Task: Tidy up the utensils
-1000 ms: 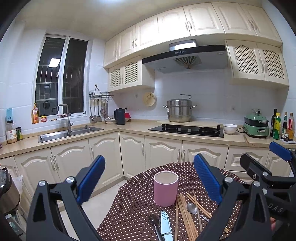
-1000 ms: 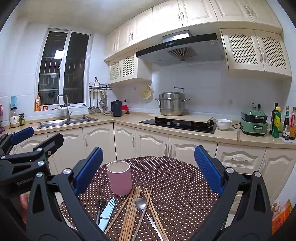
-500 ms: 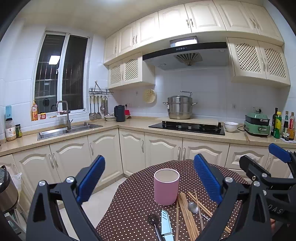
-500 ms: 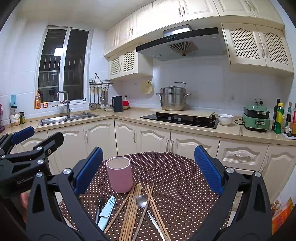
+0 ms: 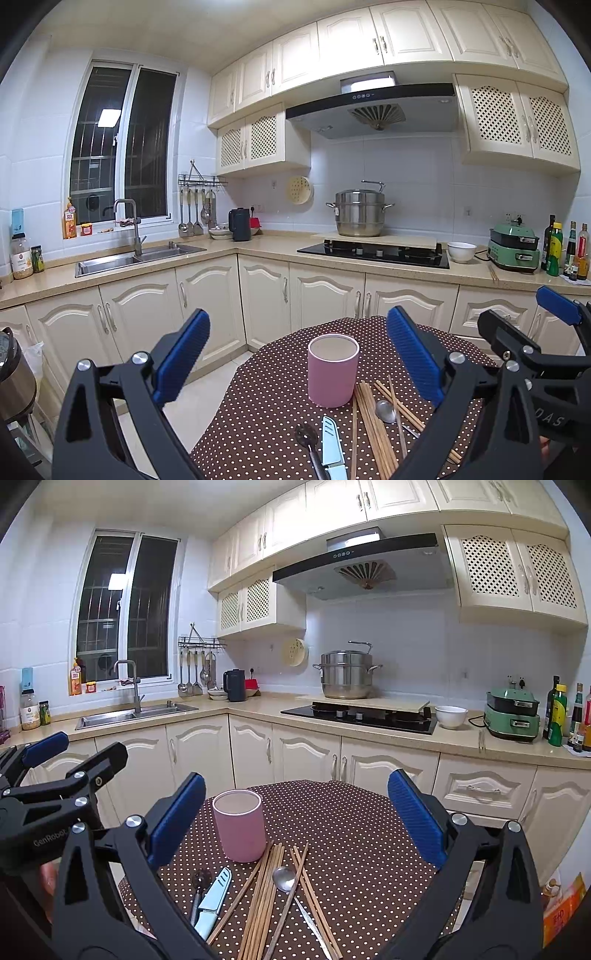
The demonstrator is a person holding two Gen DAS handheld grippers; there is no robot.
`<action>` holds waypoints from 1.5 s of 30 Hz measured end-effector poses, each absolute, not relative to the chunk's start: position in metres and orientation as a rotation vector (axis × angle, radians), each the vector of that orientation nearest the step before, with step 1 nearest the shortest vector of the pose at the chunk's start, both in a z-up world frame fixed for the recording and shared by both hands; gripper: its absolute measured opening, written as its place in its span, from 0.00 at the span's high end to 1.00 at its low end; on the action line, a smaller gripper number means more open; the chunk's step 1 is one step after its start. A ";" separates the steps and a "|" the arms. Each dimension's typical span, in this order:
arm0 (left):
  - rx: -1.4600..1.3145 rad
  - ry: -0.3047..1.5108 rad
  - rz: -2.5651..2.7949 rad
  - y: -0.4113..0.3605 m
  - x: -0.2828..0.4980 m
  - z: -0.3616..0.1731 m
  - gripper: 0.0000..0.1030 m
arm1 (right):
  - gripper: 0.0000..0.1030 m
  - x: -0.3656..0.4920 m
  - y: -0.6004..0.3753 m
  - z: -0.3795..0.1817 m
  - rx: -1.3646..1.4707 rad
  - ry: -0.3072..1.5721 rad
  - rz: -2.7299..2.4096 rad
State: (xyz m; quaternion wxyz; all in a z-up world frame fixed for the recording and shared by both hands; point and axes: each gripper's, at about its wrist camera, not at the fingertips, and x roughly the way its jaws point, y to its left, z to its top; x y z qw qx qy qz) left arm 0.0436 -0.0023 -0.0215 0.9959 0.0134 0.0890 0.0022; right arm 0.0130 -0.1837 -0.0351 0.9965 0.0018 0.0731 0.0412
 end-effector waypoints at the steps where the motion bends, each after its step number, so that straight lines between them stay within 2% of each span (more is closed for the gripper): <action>1: 0.026 0.179 0.004 -0.002 0.044 -0.021 0.08 | 0.06 0.013 -0.183 -0.035 0.004 0.147 0.082; 30: 0.031 0.198 0.005 0.002 0.042 -0.028 0.08 | 0.06 0.014 -0.183 -0.044 0.011 0.170 0.092; 45: 0.047 0.287 0.006 -0.006 0.065 -0.040 0.08 | 0.06 0.032 -0.187 -0.057 0.017 0.239 0.087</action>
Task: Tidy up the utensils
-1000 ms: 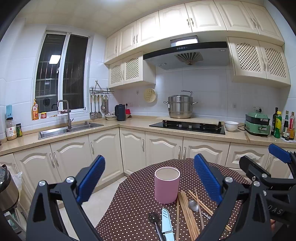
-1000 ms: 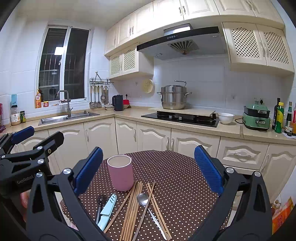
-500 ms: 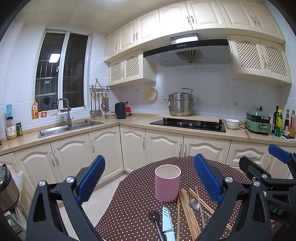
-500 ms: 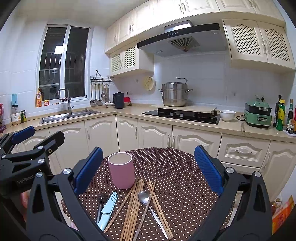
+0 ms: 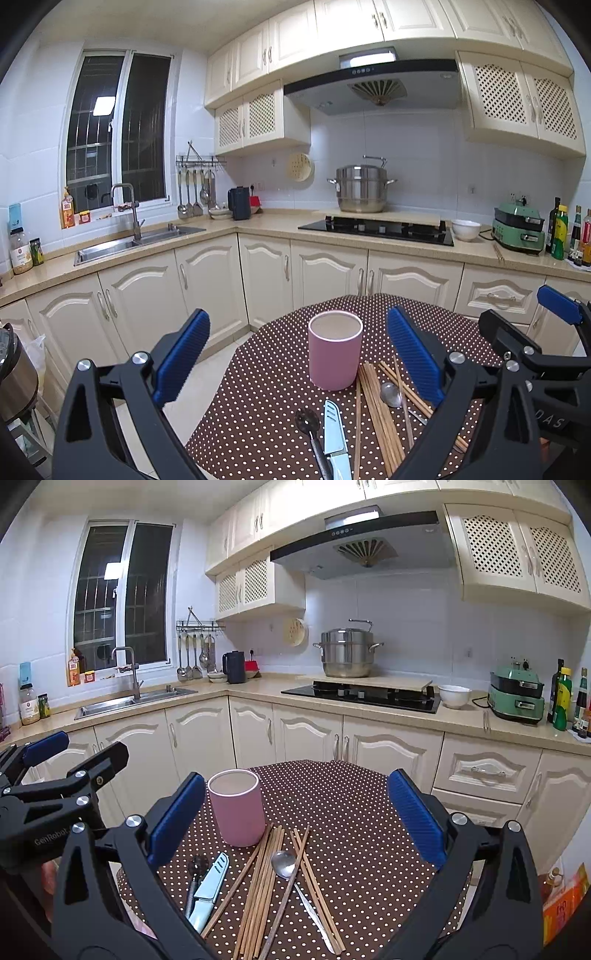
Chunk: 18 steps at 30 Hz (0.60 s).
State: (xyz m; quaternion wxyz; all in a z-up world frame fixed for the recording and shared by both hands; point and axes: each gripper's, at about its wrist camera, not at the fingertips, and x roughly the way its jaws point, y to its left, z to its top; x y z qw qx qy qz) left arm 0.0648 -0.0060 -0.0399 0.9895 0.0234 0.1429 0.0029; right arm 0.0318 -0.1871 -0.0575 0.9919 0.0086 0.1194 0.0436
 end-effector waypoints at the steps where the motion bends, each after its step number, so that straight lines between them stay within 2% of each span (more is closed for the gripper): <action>1: 0.048 0.303 0.004 -0.006 0.069 -0.041 0.08 | 0.06 0.034 -0.188 -0.059 0.017 0.248 0.087; 9: 0.008 0.554 -0.066 0.006 0.113 -0.072 0.08 | 0.06 0.069 -0.196 -0.092 -0.014 0.409 0.075; 18: -0.057 0.933 -0.117 0.032 0.172 -0.145 0.10 | 0.06 0.113 -0.221 -0.142 -0.070 0.618 0.026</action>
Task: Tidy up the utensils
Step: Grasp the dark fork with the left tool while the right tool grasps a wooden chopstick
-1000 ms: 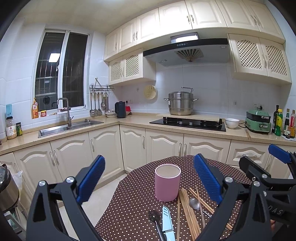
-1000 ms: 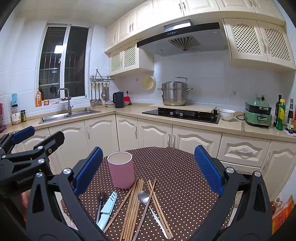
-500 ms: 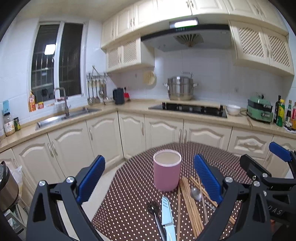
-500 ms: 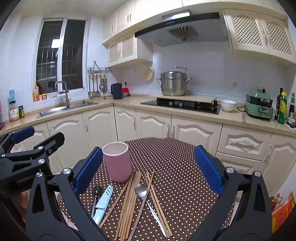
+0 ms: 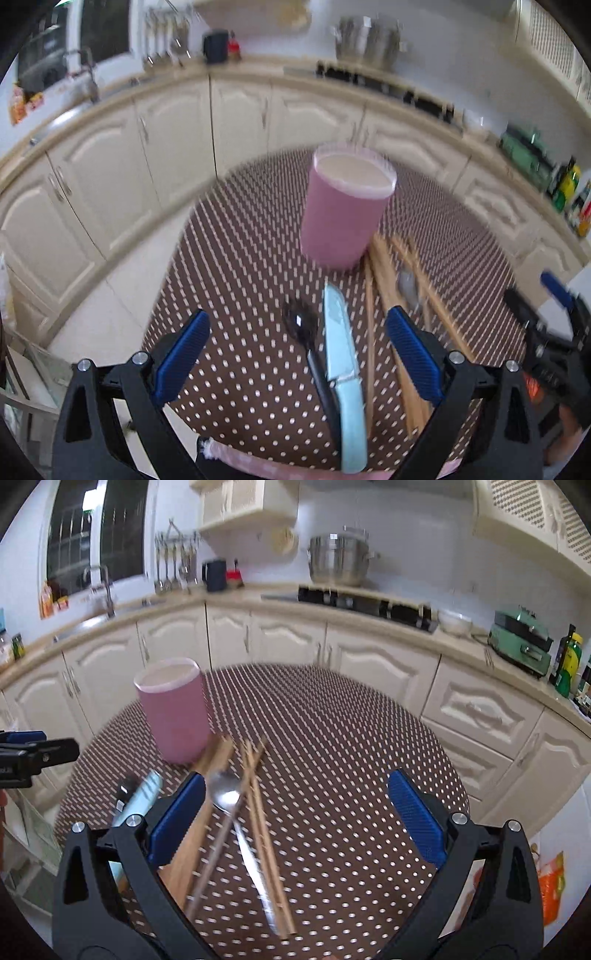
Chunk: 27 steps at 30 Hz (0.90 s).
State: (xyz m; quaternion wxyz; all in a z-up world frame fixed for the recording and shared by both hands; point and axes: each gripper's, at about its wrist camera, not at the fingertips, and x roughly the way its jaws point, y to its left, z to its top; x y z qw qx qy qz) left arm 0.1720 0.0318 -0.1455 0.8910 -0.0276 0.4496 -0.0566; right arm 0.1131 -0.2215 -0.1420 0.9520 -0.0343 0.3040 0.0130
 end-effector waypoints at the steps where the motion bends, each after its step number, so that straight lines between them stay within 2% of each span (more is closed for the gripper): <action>1: -0.042 0.958 -0.121 0.029 0.175 -0.153 0.16 | 0.06 0.117 -0.224 -0.147 -0.071 0.645 0.030; 2: -0.020 0.995 -0.129 0.025 0.179 -0.164 0.23 | 0.06 0.120 -0.227 -0.150 -0.070 0.664 0.035; 4: -0.028 1.063 -0.142 0.022 0.186 -0.180 0.29 | 0.06 0.127 -0.233 -0.161 -0.062 0.714 0.048; 5: -0.049 1.101 -0.145 0.023 0.188 -0.189 0.35 | 0.06 0.128 -0.235 -0.163 -0.058 0.726 0.051; 6: -0.061 1.123 -0.123 0.026 0.189 -0.195 0.36 | 0.06 0.130 -0.239 -0.167 -0.054 0.742 0.053; 17: 0.004 1.201 -0.073 0.029 0.186 -0.221 0.37 | 0.06 0.136 -0.244 -0.179 -0.035 0.786 0.074; 27: 0.059 1.184 -0.015 0.035 0.194 -0.229 0.37 | 0.06 0.143 -0.243 -0.180 -0.052 0.810 0.093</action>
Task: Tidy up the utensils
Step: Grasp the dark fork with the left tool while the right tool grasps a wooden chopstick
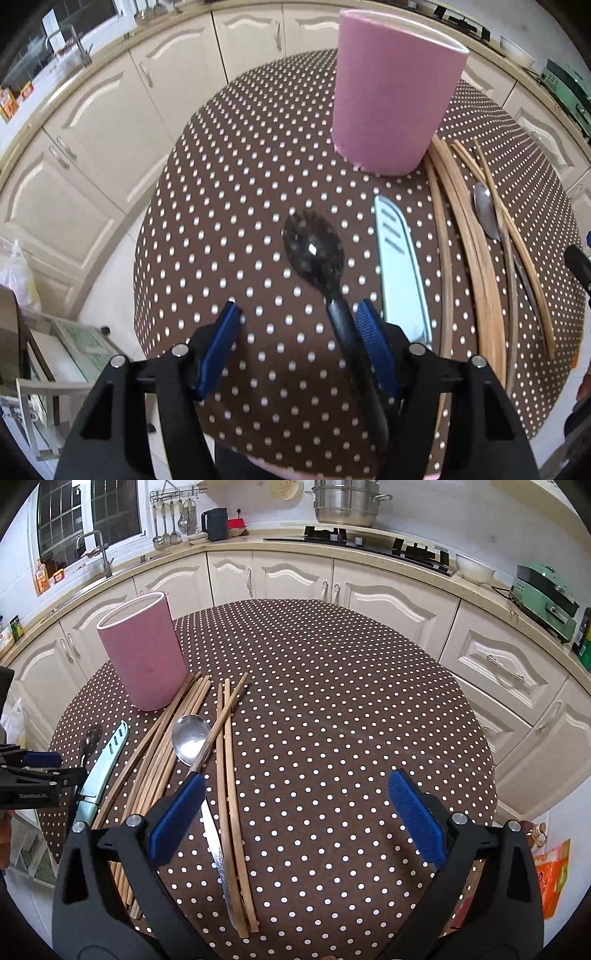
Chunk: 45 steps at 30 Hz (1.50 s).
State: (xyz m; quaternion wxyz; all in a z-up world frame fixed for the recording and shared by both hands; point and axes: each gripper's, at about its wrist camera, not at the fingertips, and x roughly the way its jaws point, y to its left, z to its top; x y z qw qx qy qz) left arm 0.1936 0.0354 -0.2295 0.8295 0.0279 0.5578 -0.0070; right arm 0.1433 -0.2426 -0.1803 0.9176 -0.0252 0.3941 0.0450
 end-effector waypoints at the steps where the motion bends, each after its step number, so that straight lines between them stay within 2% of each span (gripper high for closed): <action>1: 0.058 1.185 -0.016 0.035 0.197 -0.229 0.38 | 0.06 0.146 -0.241 -0.180 -0.060 0.822 0.104; 3: 0.052 1.179 -0.025 0.036 0.199 -0.228 0.44 | 0.06 0.153 -0.240 -0.181 -0.073 0.845 0.129; 6: 0.042 1.171 -0.029 0.042 0.205 -0.226 0.60 | 0.06 0.170 -0.242 -0.184 -0.059 0.919 0.169; 8: 0.033 1.165 -0.015 0.042 0.209 -0.224 0.76 | 0.06 0.182 -0.242 -0.187 -0.045 0.973 0.199; 9: 0.029 1.159 -0.009 0.045 0.211 -0.224 0.80 | 0.07 0.186 -0.241 -0.188 -0.050 0.993 0.208; 11: 0.015 1.151 -0.005 0.049 0.212 -0.225 0.88 | 0.19 0.196 -0.236 -0.191 -0.075 1.042 0.238; 12: 0.011 1.147 -0.007 0.051 0.214 -0.223 0.89 | 0.22 0.199 -0.234 -0.192 -0.076 1.056 0.249; 14: -0.003 1.139 -0.014 0.053 0.215 -0.223 0.89 | 0.38 0.209 -0.229 -0.197 -0.086 1.107 0.276; 17: -0.032 1.135 -0.031 0.057 0.219 -0.223 0.89 | 0.53 0.218 -0.222 -0.203 -0.109 1.160 0.291; 20: -0.080 1.134 -0.056 0.063 0.219 -0.221 0.89 | 0.59 0.224 -0.216 -0.204 -0.122 1.193 0.311; 30: -0.134 1.056 -0.106 0.059 0.207 -0.202 0.89 | 0.63 0.240 -0.179 -0.212 -0.273 1.264 0.290; 33: -0.154 1.036 -0.125 0.060 0.203 -0.195 0.89 | 0.74 0.244 -0.171 -0.214 -0.283 1.263 0.295; 35: -0.162 1.014 -0.142 0.063 0.199 -0.189 0.89 | 0.87 0.247 -0.169 -0.214 -0.269 1.254 0.289; 37: -0.168 0.992 -0.156 0.062 0.194 -0.183 0.89 | 0.94 0.251 -0.175 -0.212 -0.249 1.248 0.280; 45: -0.213 0.886 -0.212 0.063 0.177 -0.153 0.89 | 0.94 0.251 -0.229 -0.197 -0.133 1.180 0.216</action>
